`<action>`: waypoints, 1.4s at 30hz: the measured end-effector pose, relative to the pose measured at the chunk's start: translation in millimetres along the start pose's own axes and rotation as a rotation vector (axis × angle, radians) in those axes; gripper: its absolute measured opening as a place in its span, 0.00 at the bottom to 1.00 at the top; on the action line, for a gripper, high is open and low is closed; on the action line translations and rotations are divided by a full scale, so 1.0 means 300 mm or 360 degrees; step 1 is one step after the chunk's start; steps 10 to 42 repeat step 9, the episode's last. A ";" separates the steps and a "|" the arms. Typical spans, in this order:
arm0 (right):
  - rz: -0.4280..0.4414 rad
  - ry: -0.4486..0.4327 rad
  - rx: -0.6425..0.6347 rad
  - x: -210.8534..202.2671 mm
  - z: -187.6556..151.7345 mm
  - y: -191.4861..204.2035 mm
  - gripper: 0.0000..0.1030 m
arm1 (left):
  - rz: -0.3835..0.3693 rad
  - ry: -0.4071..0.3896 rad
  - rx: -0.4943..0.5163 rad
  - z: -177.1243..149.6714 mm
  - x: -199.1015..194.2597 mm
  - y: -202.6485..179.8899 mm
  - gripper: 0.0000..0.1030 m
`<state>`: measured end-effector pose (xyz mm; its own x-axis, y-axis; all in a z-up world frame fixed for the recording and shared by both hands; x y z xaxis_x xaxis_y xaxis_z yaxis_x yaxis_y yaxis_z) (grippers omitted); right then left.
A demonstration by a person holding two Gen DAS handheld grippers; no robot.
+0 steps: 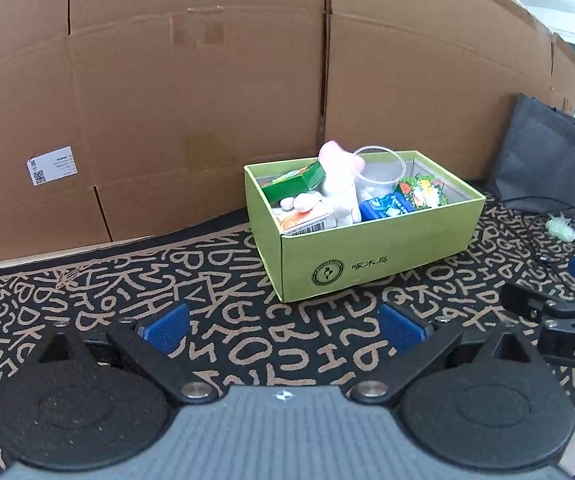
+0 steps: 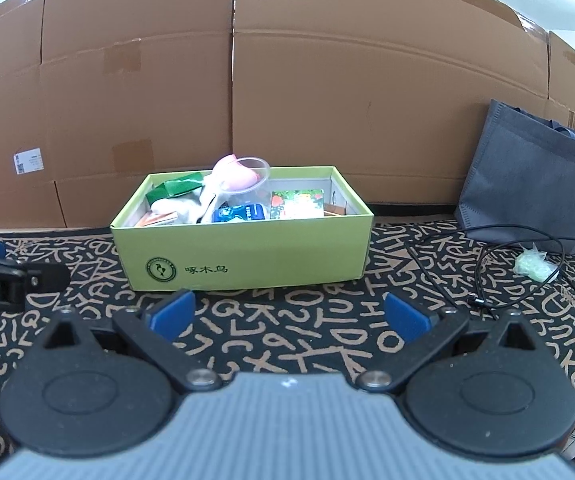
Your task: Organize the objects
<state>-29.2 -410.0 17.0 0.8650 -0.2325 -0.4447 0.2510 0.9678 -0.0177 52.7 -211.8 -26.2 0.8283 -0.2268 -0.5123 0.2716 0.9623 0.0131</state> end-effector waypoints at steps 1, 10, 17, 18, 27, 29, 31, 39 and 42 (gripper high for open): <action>0.0003 0.0001 -0.0001 0.002 0.000 0.001 1.00 | -0.0015 -0.0008 0.0002 -0.003 0.000 0.000 1.00; 0.0019 0.0010 -0.0006 0.012 -0.002 0.025 1.00 | -0.0033 0.0005 -0.0013 -0.013 0.001 -0.002 1.00; 0.0019 0.0010 -0.0006 0.012 -0.002 0.025 1.00 | -0.0033 0.0005 -0.0013 -0.013 0.001 -0.002 1.00; 0.0019 0.0010 -0.0006 0.012 -0.002 0.025 1.00 | -0.0033 0.0005 -0.0013 -0.013 0.001 -0.002 1.00; 0.0019 0.0010 -0.0006 0.012 -0.002 0.025 1.00 | -0.0033 0.0005 -0.0013 -0.013 0.001 -0.002 1.00; 0.0019 0.0010 -0.0006 0.012 -0.002 0.025 1.00 | -0.0033 0.0005 -0.0013 -0.013 0.001 -0.002 1.00; 0.0019 0.0010 -0.0006 0.012 -0.002 0.025 1.00 | -0.0033 0.0005 -0.0013 -0.013 0.001 -0.002 1.00; 0.0019 0.0010 -0.0006 0.012 -0.002 0.025 1.00 | -0.0033 0.0005 -0.0013 -0.013 0.001 -0.002 1.00; 0.0019 0.0010 -0.0006 0.012 -0.002 0.025 1.00 | -0.0033 0.0005 -0.0013 -0.013 0.001 -0.002 1.00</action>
Point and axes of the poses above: each gripper's, at about its wrist camera, not at the fingertips, and x roughly the way its jaws point, y to its left, z to its top, the point moved 3 cm from there along x, roughly the way its jaws point, and after that the axes turned 1 degree about -y, right-handed, at the moved point
